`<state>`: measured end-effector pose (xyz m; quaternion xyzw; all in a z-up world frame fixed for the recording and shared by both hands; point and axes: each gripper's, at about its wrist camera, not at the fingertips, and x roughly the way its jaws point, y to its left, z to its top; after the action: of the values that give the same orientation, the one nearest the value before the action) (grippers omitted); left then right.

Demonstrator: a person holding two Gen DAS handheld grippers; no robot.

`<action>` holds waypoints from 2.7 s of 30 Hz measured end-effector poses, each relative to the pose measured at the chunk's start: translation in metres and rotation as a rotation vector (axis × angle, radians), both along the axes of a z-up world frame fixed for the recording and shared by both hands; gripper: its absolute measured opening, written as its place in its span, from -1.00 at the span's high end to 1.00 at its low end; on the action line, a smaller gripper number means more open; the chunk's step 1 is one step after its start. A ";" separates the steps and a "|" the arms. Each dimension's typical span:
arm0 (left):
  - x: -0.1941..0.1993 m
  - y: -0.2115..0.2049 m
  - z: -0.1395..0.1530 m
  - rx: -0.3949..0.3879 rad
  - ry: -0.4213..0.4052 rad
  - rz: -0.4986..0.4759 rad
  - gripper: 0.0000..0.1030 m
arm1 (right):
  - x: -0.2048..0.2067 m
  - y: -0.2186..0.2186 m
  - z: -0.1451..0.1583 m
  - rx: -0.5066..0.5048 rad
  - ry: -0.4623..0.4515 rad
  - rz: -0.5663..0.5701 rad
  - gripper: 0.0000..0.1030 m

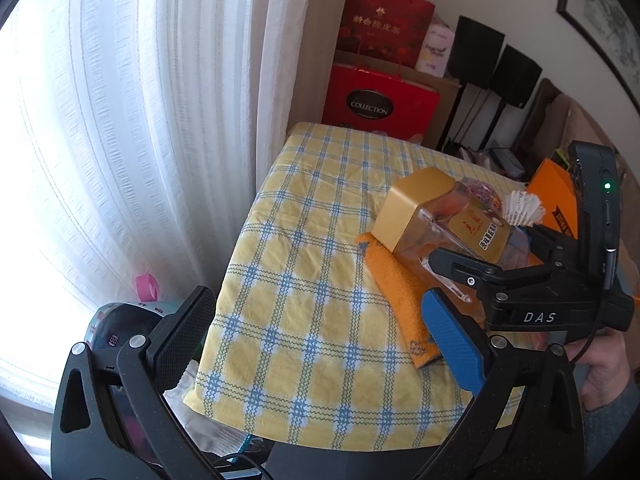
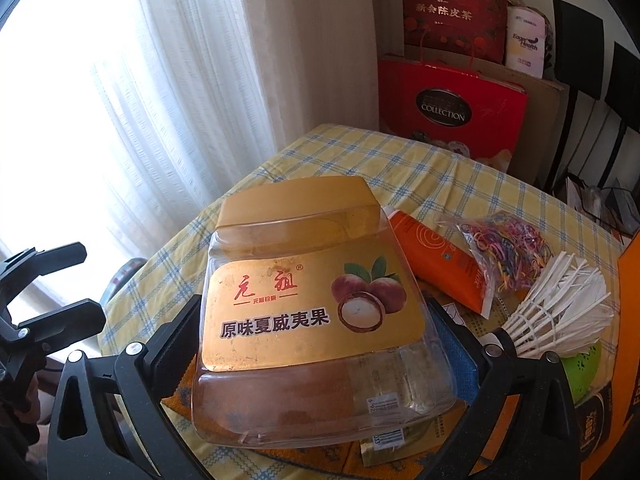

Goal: Organize objects
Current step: 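Grasp the clear jar with the right gripper and lift it, then carry the jar toward the box with right gripper while left gripper grasps orange ball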

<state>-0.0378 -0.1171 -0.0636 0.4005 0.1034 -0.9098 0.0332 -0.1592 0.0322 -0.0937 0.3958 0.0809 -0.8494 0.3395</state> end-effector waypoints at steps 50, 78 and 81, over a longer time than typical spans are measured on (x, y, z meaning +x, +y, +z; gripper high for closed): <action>-0.026 0.111 0.022 0.017 0.022 -0.320 -1.00 | 0.055 0.123 0.113 -0.177 0.173 -0.271 -0.76; -0.091 0.218 -0.017 -0.032 -0.036 -0.504 -0.01 | 0.093 0.242 0.129 -0.151 0.207 -0.543 -0.76; -0.093 0.221 -0.020 -0.030 -0.046 -0.507 0.13 | 0.096 0.249 0.130 -0.154 0.209 -0.555 -0.76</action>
<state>-0.1304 0.1042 -0.0840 0.4337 -0.0147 -0.8812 -0.1875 -0.0629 0.2813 0.0361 0.2866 -0.0604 -0.9494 0.1134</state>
